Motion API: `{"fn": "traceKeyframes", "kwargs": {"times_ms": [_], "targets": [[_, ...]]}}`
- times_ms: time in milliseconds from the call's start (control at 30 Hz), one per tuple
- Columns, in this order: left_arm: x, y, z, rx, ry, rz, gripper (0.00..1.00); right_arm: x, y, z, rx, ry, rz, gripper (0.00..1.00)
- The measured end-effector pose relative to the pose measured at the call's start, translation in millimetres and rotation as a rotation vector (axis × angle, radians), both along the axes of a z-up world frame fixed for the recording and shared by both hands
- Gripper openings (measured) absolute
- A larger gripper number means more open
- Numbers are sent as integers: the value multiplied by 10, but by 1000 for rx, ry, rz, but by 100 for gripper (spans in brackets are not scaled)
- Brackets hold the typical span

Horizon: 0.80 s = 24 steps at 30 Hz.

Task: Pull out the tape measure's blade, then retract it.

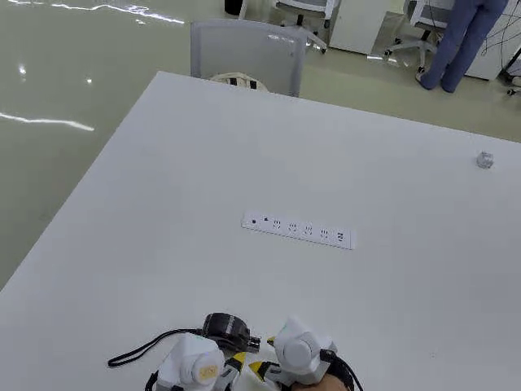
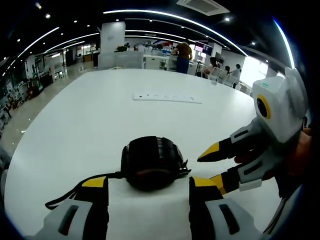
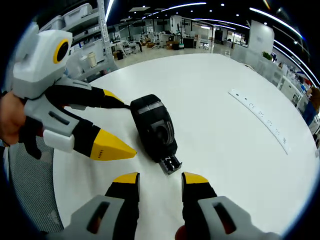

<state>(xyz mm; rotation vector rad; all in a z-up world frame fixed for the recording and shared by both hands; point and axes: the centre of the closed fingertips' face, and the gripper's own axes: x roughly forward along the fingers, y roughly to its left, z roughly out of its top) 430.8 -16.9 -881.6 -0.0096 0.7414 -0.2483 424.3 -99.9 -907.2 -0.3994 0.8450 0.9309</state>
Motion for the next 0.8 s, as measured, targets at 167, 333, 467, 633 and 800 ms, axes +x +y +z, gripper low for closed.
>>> {"fn": "traceKeyframes", "kwargs": {"times_ms": [167,333,467,633,800], "targets": [[-40,3,-4,-6,-1,-4,62,-47,-23,39,12,-6,-27,35],[-193,86,72,-13,-4,-12,63,-217,-70,186,41,-14,-91,39],[-256,126,109,-7,-7,-31,63,-300,-92,244,47,-22,-104,40],[-322,197,173,-21,-17,-26,67,-428,-138,334,56,-18,-133,43],[-395,253,223,-22,-13,-35,72,-535,-150,395,62,-23,-146,47]]}}
